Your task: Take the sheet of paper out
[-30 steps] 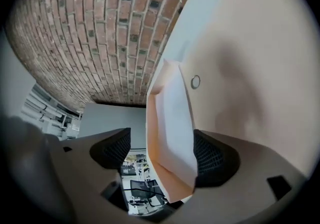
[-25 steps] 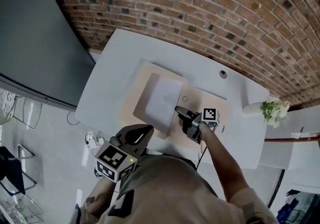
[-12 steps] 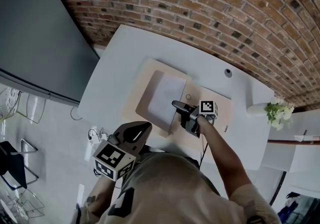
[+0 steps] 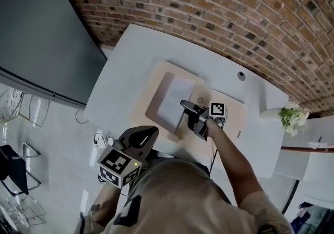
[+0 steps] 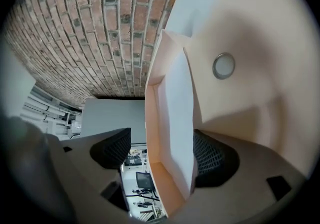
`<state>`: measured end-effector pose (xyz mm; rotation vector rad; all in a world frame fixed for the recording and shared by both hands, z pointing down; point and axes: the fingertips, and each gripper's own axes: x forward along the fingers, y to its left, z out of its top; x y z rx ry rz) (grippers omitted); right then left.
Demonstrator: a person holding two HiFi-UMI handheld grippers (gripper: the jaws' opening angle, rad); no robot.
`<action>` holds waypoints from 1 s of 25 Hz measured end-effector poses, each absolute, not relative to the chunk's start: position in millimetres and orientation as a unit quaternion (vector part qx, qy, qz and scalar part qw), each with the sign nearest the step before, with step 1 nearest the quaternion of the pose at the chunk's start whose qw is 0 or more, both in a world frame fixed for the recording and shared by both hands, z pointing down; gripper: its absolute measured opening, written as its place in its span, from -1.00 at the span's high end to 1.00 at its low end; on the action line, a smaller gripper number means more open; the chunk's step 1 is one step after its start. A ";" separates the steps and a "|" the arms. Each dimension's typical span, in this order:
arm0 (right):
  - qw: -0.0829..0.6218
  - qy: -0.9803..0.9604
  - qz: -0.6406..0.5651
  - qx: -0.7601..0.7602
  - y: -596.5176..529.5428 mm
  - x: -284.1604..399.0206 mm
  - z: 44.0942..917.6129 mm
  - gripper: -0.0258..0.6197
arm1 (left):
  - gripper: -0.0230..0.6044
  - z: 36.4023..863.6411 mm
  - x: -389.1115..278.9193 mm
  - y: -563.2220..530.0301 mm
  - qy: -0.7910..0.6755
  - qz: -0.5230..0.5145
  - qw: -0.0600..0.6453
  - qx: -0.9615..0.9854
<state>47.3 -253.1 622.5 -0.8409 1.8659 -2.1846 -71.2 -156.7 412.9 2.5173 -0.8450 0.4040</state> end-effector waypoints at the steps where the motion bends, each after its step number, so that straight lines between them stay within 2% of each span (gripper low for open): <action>1: 0.070 0.621 -0.727 -0.285 -253.9 45.3 622.9 -0.24 | 0.88 413.8 -71.5 -156.4 -0.307 0.147 0.227 0.912; 13: 0.086 0.630 -0.714 -0.294 -272.1 33.6 621.2 -0.24 | 0.88 414.9 -76.6 -158.0 -0.319 0.152 0.230 0.907; 25: 0.068 0.648 -0.690 -0.314 -284.6 26.9 623.4 -0.23 | 0.88 416.4 -83.6 -159.1 -0.322 0.157 0.233 0.904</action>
